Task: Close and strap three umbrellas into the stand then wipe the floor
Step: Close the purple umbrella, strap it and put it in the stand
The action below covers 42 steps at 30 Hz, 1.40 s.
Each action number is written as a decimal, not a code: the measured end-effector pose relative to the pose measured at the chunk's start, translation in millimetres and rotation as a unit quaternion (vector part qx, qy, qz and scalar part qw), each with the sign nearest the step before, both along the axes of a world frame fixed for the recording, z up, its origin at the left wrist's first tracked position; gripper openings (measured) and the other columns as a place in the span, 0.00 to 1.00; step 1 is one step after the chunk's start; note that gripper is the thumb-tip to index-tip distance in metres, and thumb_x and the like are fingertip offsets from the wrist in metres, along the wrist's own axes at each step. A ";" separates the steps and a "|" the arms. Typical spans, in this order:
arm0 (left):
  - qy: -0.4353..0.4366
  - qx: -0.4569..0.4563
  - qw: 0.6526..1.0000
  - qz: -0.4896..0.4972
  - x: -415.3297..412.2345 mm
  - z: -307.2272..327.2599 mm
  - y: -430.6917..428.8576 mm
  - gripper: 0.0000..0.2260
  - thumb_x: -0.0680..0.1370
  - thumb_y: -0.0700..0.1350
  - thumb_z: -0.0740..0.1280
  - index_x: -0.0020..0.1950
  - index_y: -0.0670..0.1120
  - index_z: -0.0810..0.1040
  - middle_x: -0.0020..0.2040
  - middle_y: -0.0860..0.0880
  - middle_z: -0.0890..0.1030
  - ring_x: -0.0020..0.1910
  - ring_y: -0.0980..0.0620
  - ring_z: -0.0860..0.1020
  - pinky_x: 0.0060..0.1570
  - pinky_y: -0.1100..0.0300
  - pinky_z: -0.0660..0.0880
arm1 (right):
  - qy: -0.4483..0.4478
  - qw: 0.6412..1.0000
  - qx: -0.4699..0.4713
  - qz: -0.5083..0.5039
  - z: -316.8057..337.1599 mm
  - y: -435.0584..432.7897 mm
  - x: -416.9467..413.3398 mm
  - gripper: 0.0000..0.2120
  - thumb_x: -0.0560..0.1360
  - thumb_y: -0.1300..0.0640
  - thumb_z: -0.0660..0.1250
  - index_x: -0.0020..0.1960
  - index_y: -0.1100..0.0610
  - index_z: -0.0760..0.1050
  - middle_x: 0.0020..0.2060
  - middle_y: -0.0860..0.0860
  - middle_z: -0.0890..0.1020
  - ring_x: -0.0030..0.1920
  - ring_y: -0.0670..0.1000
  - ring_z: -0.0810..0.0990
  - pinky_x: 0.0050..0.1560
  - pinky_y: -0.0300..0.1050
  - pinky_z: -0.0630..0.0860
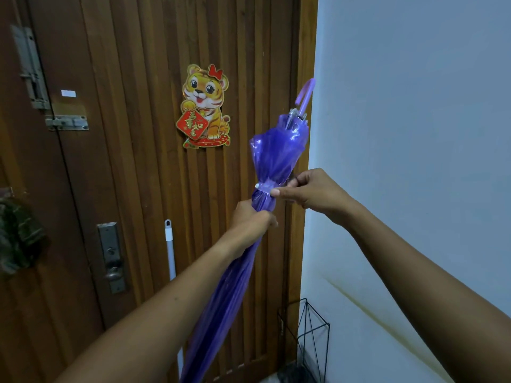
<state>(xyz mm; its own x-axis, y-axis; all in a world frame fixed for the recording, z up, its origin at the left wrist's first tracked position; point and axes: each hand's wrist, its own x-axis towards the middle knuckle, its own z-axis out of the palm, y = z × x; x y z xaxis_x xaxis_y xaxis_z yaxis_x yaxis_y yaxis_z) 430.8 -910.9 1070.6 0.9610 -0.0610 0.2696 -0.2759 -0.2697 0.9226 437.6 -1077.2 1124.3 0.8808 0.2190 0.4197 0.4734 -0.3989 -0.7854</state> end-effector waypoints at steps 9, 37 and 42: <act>0.093 -0.081 0.987 -0.107 0.2 14.3 9.3 0.12 0.65 0.30 0.63 0.38 0.46 0.68 0.26 0.50 0.67 0.23 0.52 0.66 0.29 0.58 0.68 | -0.023 0.997 0.038 0.057 0.6 -19.0 -0.7 0.11 0.76 0.57 0.73 0.42 0.63 0.77 0.26 0.44 0.75 0.26 0.40 0.71 0.29 0.31 0.70; 0.009 -0.159 0.981 -0.110 -17.4 2.2 0.8 0.21 0.68 0.31 0.66 0.55 0.49 0.64 0.39 0.44 0.73 0.24 0.51 0.69 0.25 0.60 0.68 | 0.046 0.987 0.142 0.049 -21.0 -1.5 -4.1 0.09 0.73 0.55 0.76 0.48 0.59 0.84 0.44 0.48 0.87 0.44 0.41 0.83 0.44 0.36 0.76; -0.032 -0.205 0.956 -0.205 -22.7 3.8 3.8 0.14 0.78 0.36 0.68 0.56 0.49 0.66 0.49 0.45 0.77 0.31 0.47 0.77 0.31 0.56 0.78 | 0.086 0.971 0.203 0.090 -21.2 -3.1 -8.9 0.05 0.72 0.54 0.75 0.45 0.54 0.83 0.43 0.46 0.86 0.45 0.42 0.83 0.51 0.45 0.73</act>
<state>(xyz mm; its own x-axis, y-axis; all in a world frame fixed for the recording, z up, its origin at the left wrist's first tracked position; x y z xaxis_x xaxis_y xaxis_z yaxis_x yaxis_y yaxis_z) 408.1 -907.2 1074.3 0.8598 -0.3062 0.4087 -0.3396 0.2548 0.9054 428.6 -1080.3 1103.1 0.9084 0.2221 0.3543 0.3551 0.0379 -0.9341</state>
